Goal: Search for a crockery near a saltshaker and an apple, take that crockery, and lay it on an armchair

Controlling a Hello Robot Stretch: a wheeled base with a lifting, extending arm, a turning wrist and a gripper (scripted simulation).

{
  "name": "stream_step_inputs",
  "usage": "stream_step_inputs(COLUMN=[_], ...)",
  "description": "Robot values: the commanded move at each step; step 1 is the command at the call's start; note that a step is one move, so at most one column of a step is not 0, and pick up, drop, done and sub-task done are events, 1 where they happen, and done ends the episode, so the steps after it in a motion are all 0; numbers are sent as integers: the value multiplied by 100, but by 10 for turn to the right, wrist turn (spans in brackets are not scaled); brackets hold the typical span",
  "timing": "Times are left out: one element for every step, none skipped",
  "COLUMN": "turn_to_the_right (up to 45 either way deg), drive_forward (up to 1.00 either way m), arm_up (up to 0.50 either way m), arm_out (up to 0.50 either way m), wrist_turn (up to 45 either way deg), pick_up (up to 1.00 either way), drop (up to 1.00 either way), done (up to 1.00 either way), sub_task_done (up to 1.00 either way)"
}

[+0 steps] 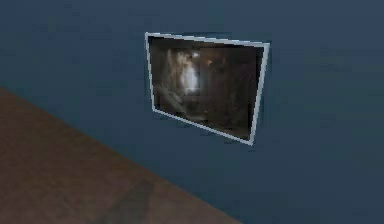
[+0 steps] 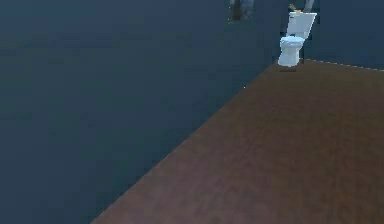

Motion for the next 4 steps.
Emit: stream_step_inputs(turn_to_the_right=[0, -450, -60, 0], drive_forward=[30, 0, 0, 40], arm_up=[0, 0, 0, 0], arm_out=[0, 0, 0, 0], wrist_turn=[0, 0, 0, 0], pick_up=[0, 0, 0, 0], drop=[0, 0, 0, 0], done=[0, 0, 0, 0], sub_task_done=[0, 0, 0, 0])
